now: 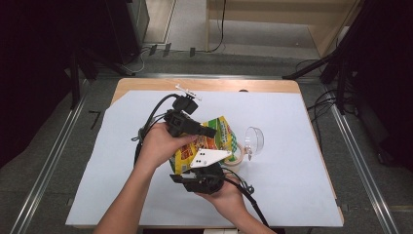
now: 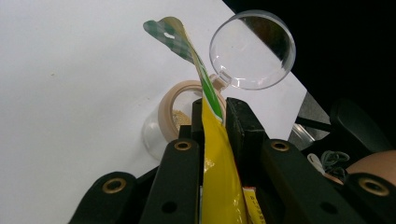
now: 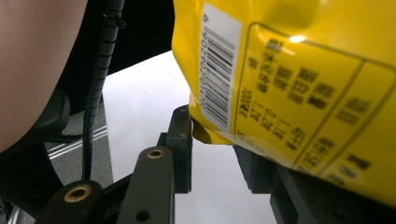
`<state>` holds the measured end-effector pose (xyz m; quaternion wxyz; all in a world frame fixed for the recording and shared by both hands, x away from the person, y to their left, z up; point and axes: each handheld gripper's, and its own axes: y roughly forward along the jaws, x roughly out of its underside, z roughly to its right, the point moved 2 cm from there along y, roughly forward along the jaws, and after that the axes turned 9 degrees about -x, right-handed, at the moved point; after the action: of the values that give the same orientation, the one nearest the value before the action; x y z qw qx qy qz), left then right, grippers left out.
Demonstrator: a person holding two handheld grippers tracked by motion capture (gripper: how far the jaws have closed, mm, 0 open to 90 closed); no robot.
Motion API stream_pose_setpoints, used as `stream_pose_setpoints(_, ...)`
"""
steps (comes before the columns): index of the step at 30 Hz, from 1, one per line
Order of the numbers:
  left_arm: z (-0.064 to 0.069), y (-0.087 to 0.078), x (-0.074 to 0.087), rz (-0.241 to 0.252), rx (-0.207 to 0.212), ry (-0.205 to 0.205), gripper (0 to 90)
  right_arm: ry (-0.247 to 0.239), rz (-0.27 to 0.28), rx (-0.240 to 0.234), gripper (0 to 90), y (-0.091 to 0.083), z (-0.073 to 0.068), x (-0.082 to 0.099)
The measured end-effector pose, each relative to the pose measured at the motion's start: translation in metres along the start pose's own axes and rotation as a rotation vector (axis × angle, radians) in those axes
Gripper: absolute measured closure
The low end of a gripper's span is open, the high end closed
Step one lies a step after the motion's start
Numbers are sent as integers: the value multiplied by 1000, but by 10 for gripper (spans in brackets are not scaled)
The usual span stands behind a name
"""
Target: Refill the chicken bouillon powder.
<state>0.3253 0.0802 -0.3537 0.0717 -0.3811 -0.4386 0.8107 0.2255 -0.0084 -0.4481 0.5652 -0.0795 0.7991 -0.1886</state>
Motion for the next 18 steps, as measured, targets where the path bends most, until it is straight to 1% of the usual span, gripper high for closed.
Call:
stream_pose_setpoints(7,-3,0,0,-3,7,-16,805,6,-7,-1,697,0,-1,-3)
stream_pose_setpoints(11,-6,1,0,-9,22,-32,806,11,-10,-6,696,0,-1,-3)
stream_pose_setpoints(13,-7,-1,0,-10,35,-46,797,20,-8,-11,695,0,-2,-4)
stream_pose_setpoints(14,-7,-1,0,-9,35,-51,782,22,-6,-18,694,-1,-2,-5)
stream_pose_setpoints(16,-6,-3,0,-6,31,-50,781,20,-4,-21,695,-1,-3,-6)
stream_pose_setpoints(18,-3,-4,0,-3,21,-37,784,14,0,-17,697,0,-3,-6)
